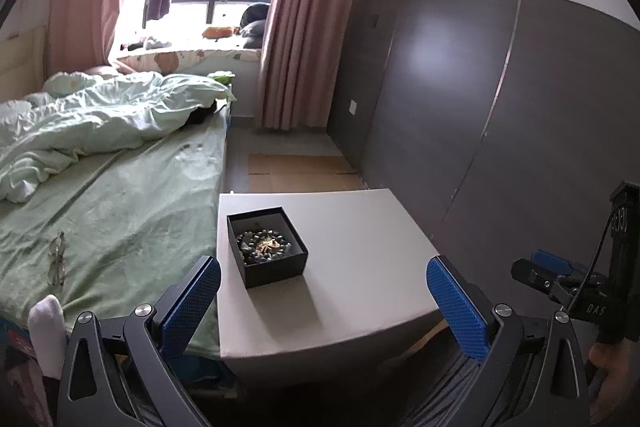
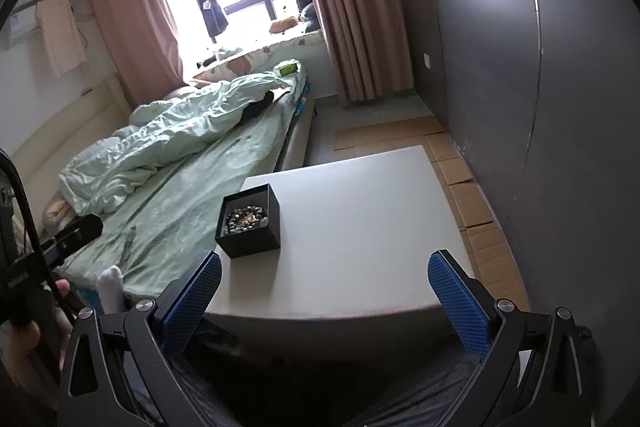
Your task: Organize jewelry
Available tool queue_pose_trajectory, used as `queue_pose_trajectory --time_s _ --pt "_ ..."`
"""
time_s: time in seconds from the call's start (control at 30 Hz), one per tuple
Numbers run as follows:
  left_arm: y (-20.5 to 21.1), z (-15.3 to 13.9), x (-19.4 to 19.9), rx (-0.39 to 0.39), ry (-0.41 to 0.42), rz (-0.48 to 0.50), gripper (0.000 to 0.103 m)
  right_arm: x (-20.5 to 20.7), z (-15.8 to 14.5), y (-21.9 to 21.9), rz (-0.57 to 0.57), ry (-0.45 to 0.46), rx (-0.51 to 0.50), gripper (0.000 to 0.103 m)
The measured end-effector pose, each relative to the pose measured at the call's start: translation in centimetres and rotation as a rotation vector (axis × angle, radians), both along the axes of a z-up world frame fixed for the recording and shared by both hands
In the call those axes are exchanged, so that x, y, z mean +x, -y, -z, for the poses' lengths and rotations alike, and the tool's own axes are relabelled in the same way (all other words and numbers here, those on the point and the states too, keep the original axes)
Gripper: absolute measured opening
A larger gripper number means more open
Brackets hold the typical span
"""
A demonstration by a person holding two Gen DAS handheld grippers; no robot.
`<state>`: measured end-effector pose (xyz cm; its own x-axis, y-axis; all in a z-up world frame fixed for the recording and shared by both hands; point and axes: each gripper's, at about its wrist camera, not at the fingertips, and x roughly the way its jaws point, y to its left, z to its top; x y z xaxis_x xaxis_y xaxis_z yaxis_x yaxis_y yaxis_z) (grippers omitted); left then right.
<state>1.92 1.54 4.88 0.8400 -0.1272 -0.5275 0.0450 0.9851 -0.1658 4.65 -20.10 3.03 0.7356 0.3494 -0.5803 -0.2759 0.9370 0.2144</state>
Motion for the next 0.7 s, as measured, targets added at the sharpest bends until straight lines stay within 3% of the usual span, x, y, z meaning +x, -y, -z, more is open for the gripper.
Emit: queue_pose_trajectory --time_s 0.37,0.7 --pt "0.9 -1.6 -3.9 0.042 0.041 0.012 0.103 -4.4 -1.3 1.0 -0.007 0.034 -0.009 0.103" --pt "1.2 -2.4 -5.3 0.071 0.065 0.024 0.103 -5.7 -1.9 1.0 -0.012 0.062 -0.009 0.103"
